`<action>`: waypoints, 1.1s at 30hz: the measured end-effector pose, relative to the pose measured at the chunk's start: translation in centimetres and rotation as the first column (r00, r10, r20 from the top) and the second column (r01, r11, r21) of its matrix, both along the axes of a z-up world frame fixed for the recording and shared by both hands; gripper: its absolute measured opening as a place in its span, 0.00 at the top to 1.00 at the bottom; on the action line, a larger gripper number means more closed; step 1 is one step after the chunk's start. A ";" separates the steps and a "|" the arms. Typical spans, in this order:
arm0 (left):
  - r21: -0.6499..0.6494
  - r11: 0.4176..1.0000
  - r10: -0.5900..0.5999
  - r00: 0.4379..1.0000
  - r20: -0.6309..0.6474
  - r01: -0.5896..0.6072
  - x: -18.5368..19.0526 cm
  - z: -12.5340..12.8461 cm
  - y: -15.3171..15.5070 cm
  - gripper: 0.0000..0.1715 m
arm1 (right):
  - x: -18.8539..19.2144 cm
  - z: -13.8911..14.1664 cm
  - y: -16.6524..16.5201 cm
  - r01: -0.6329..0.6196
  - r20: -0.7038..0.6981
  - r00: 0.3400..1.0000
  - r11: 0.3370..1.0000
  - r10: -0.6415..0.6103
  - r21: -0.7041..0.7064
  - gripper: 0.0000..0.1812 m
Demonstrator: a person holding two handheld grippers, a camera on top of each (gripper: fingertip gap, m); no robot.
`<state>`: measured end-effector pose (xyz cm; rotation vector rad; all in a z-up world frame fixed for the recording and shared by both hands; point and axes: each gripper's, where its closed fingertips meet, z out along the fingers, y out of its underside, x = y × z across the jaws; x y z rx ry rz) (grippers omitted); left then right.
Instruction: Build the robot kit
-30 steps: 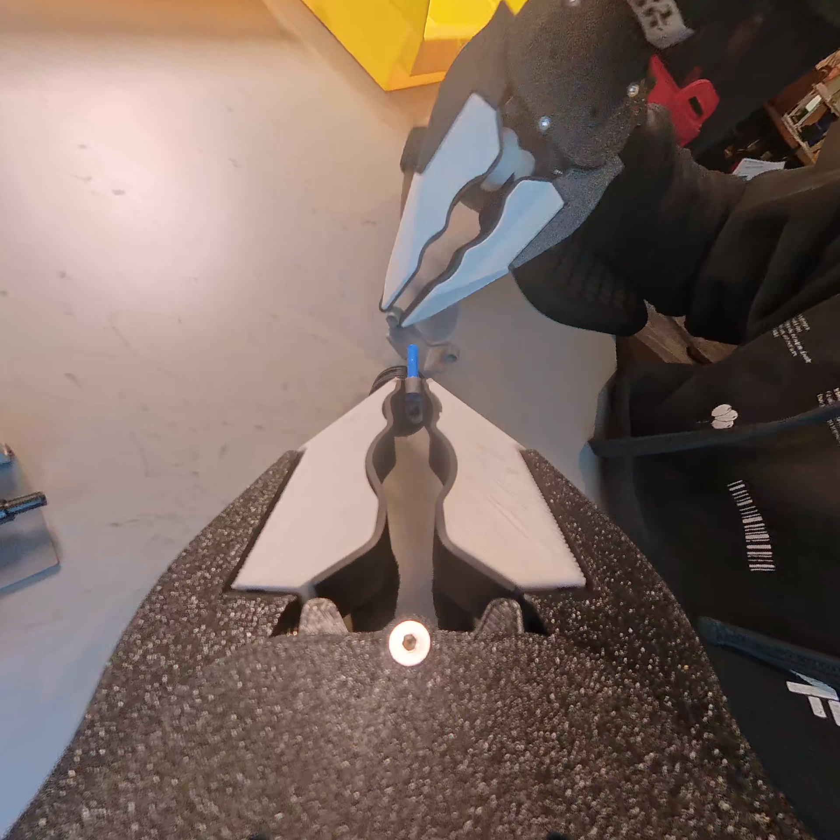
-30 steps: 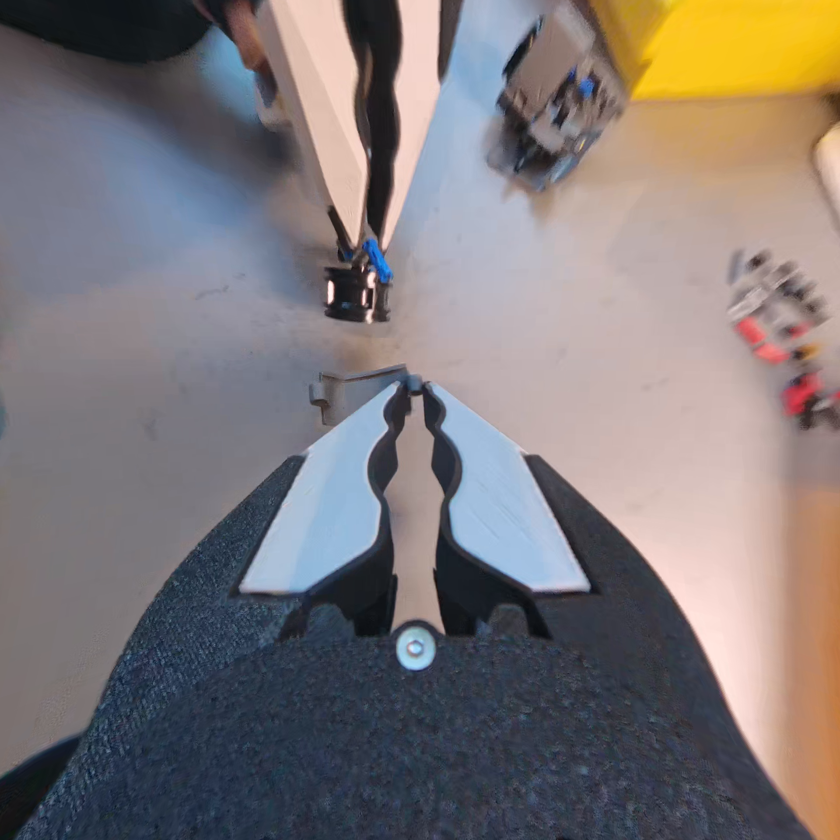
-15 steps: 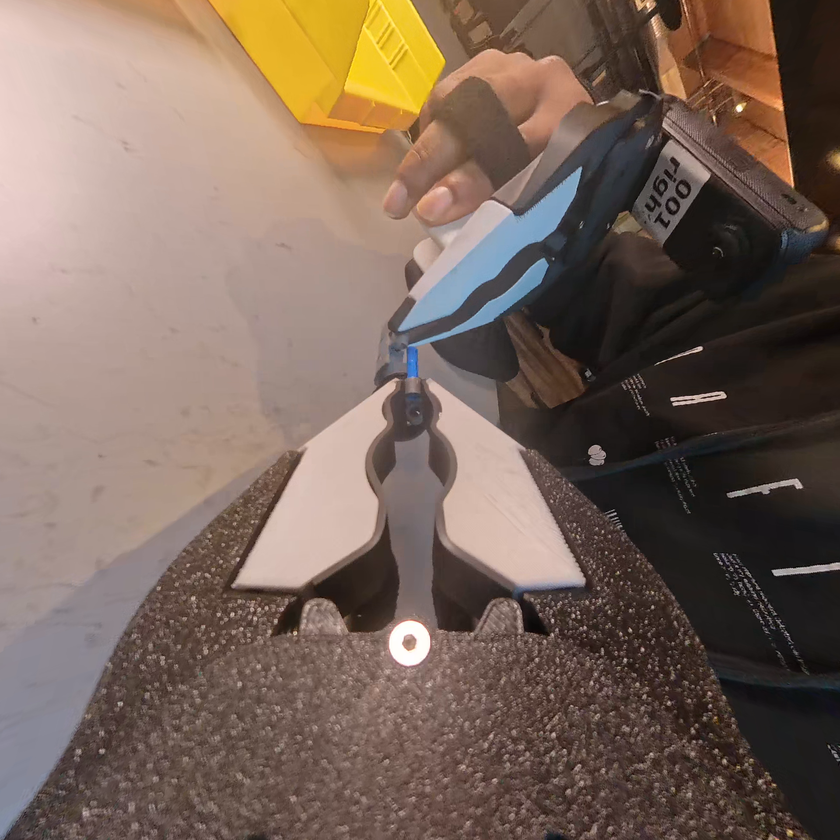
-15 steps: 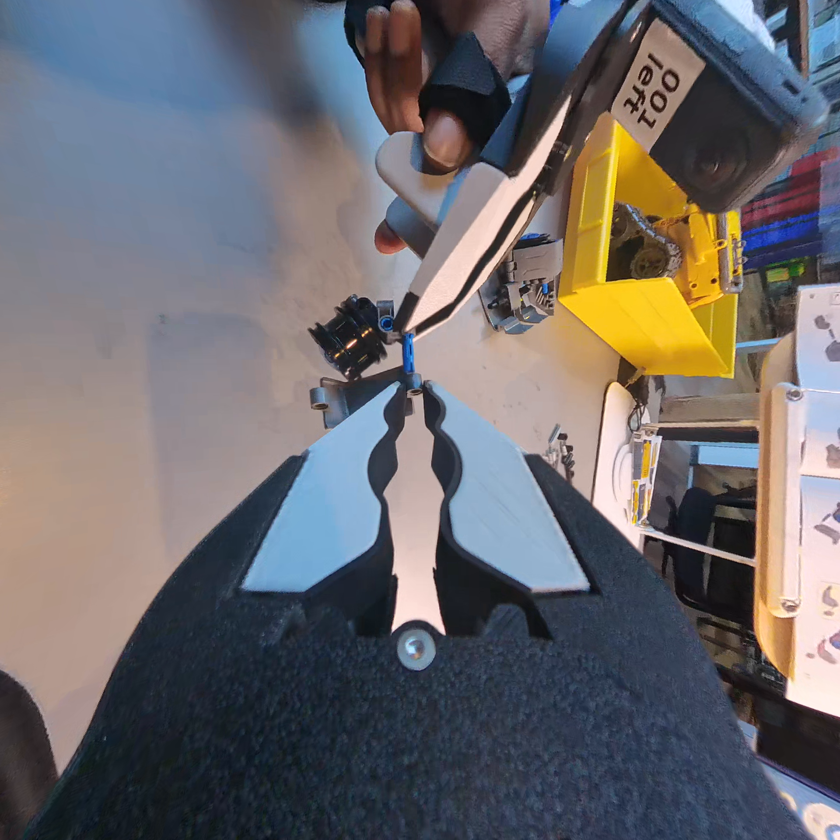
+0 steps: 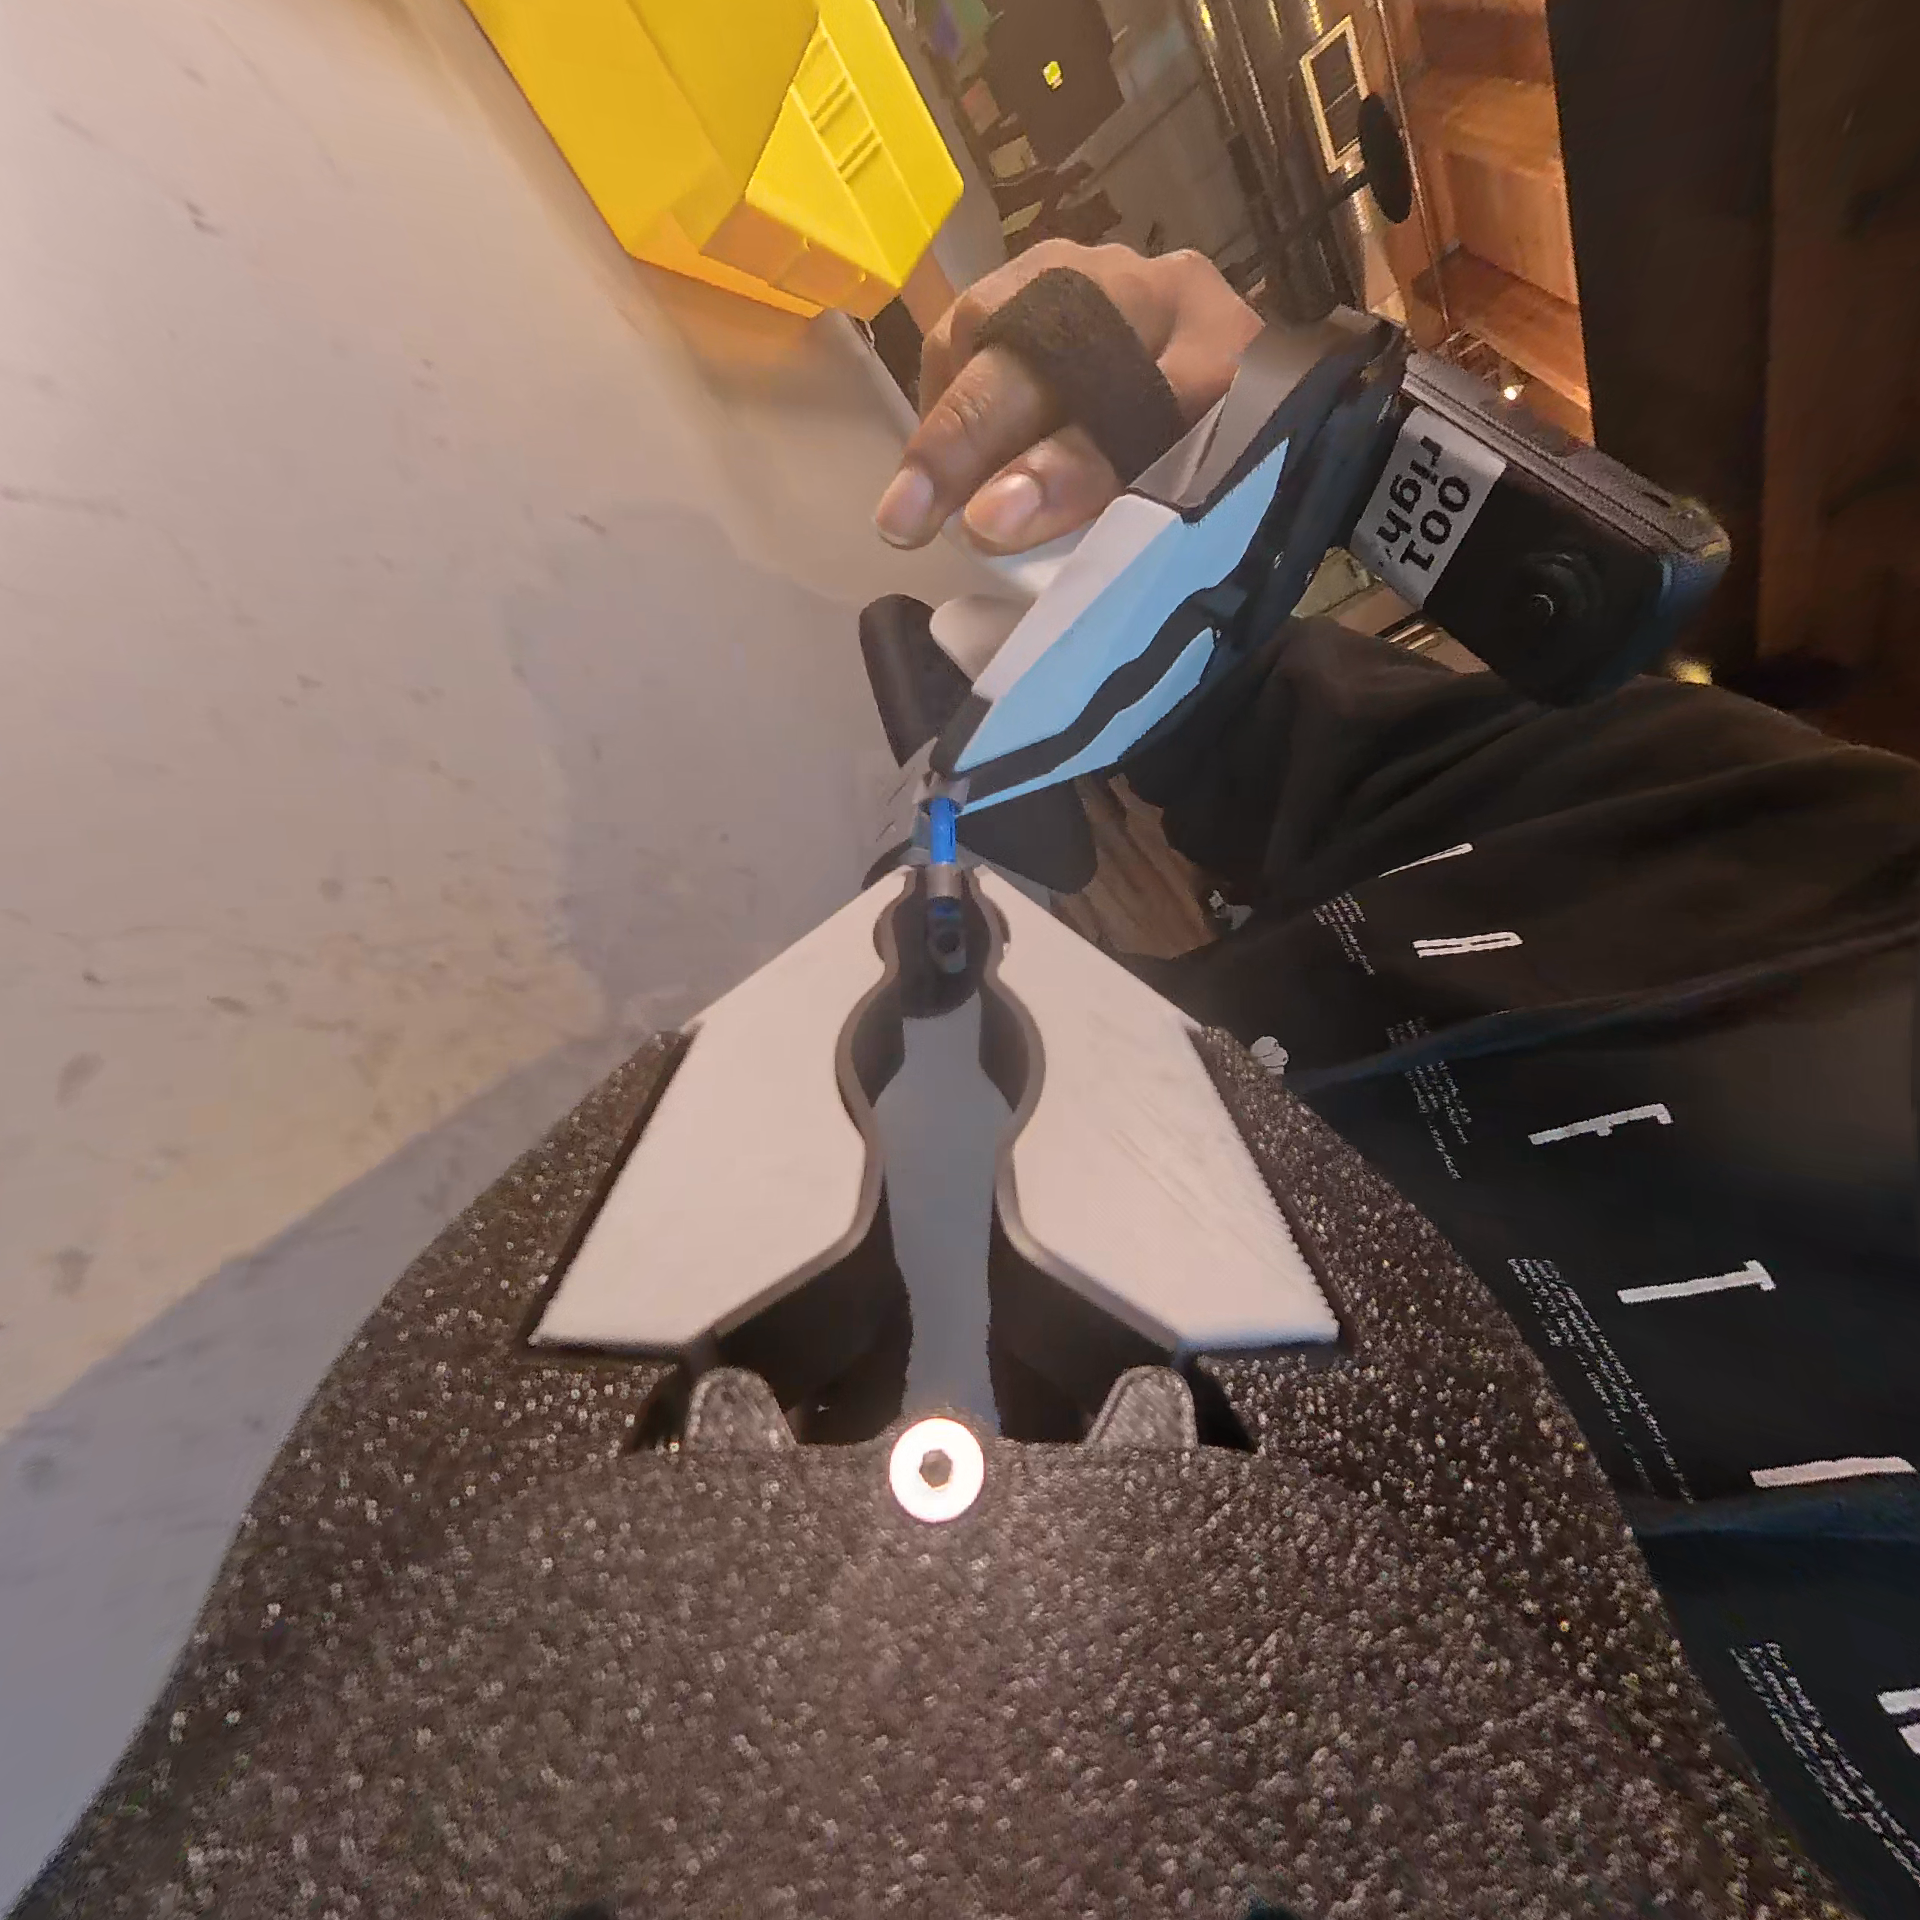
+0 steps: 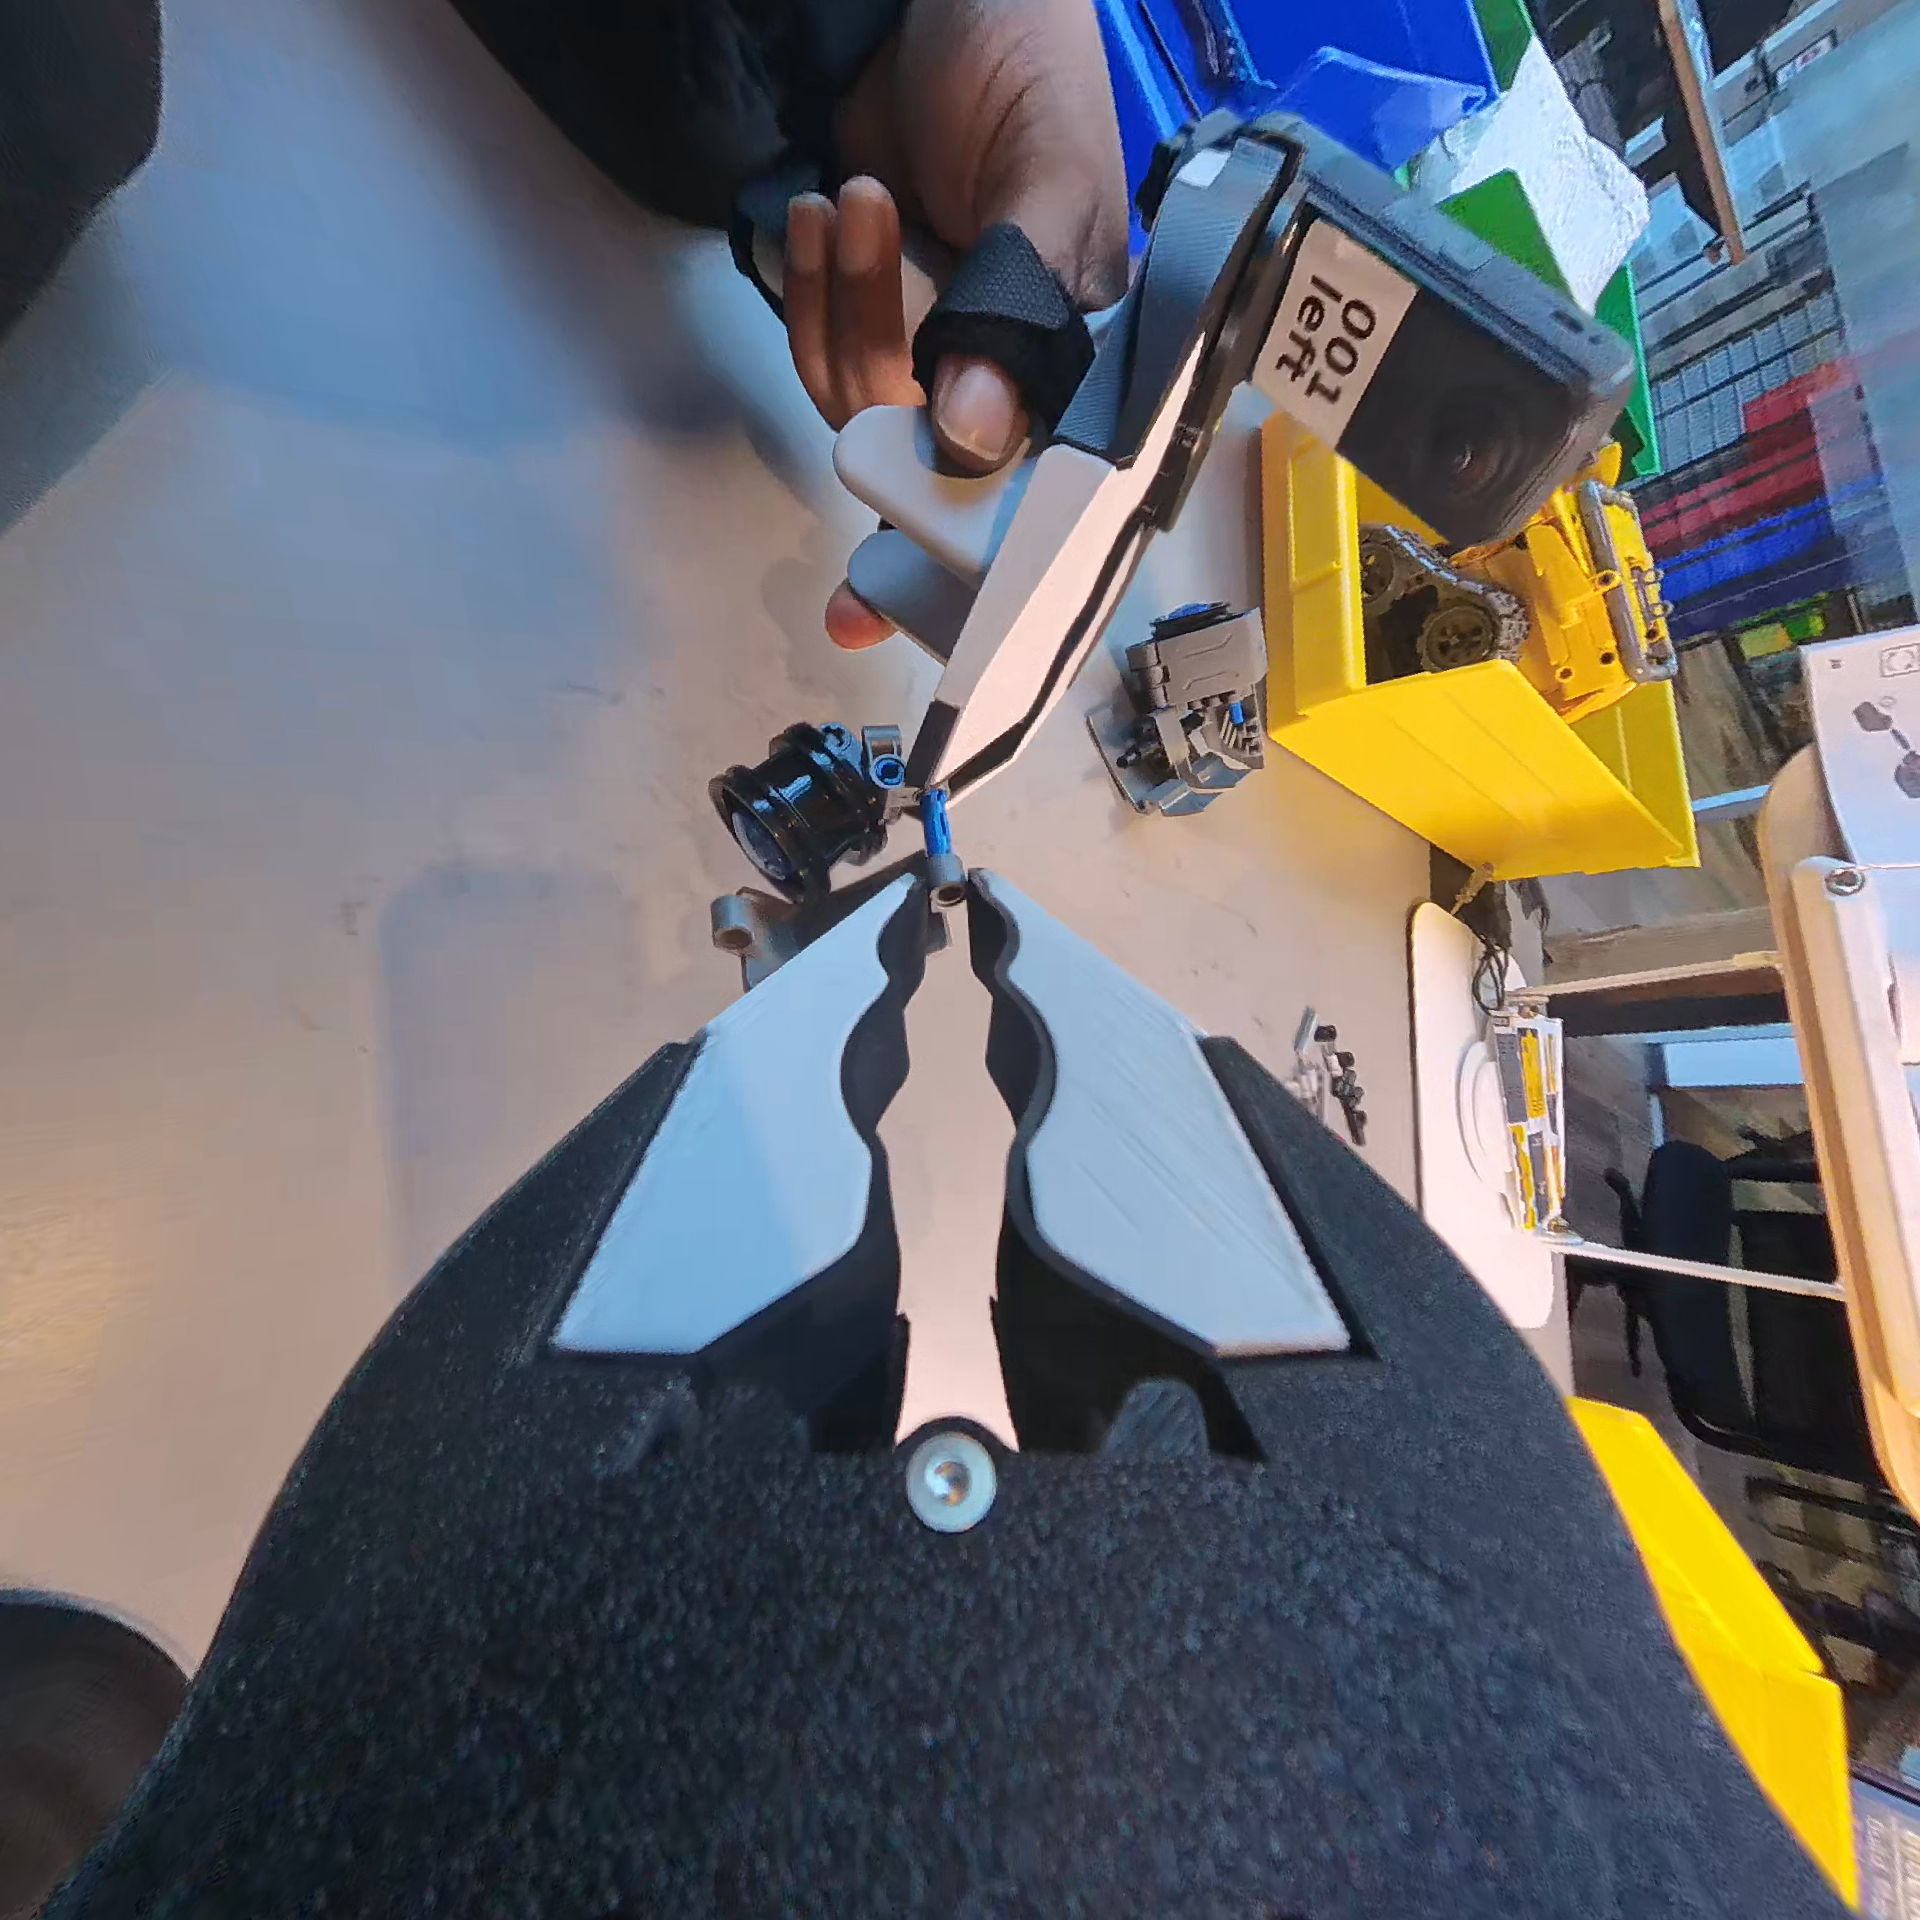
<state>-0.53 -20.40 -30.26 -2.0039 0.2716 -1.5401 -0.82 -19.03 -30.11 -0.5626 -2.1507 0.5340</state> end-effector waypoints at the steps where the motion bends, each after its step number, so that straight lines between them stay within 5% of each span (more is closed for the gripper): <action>1: -0.009 1.000 -0.004 1.000 0.016 0.004 0.1 0.0 -0.1 0.97 | 0.1 0.0 -0.1 -0.003 -0.003 1.000 1.000 0.003 -0.008 0.96; 6: -0.051 0.999 -0.010 0.995 0.102 0.015 0.2 0.1 -0.4 0.97 | 0.3 0.2 -0.6 -0.010 -0.023 1.000 0.997 0.008 -0.081 0.96; 10: -0.044 0.998 -0.035 0.979 0.199 0.044 0.7 0.7 -1.1 0.97 | 0.7 0.9 -1.4 -0.036 -0.045 0.999 0.962 0.025 -0.272 0.96; 19: 0.075 0.989 -0.144 0.956 0.255 0.129 2.1 2.4 -2.7 0.97 | 2.2 2.8 -3.0 -0.132 -0.050 0.990 0.730 0.133 -0.670 0.96; 25: 0.109 0.980 -0.188 0.950 0.249 0.165 2.8 2.6 -3.6 0.97 | 2.8 2.9 -4.0 -0.163 -0.053 0.980 0.632 0.190 -0.758 0.96; 33: 0.047 0.983 -0.183 0.977 0.111 0.179 3.4 0.2 -3.6 0.97 | 3.0 0.3 -4.3 -0.112 0.066 0.979 0.782 0.192 -0.613 0.97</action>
